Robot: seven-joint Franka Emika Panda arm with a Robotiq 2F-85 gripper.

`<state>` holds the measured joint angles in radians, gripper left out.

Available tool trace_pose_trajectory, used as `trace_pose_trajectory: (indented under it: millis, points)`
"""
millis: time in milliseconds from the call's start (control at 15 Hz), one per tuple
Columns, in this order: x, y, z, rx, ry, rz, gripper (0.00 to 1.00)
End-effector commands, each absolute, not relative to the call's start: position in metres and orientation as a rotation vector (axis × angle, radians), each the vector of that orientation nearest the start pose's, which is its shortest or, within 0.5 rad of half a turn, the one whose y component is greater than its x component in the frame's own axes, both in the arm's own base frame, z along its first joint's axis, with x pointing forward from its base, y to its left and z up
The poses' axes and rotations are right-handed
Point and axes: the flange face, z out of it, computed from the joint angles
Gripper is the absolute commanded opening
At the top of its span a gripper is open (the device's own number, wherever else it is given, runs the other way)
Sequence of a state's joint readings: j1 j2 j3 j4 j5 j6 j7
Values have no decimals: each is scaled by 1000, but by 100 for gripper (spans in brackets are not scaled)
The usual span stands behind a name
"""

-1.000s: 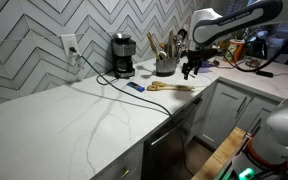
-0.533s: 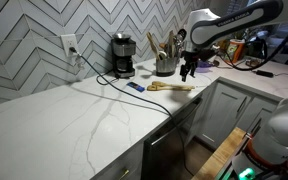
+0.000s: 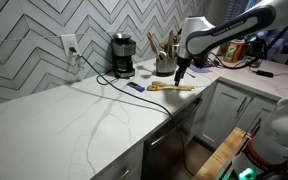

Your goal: Put the wooden spoon into the metal bucket

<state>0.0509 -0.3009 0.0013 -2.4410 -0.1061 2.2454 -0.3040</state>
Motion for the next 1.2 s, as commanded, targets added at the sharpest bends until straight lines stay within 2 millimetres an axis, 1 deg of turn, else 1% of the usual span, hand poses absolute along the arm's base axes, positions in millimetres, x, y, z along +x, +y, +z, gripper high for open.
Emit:
trace_pose_trajectory:
  millis: [0, 267, 533, 800, 1133]
  points:
    - [456, 18, 399, -3102, -805, -191, 100]
    - [467, 12, 381, -3046, -960, -219, 100]
    - [477, 13, 368, -2982, -1085, -218, 100]
    - [487, 13, 358, -2962, -1132, -202, 100]
    - [503, 10, 356, -2940, -1180, -196, 100]
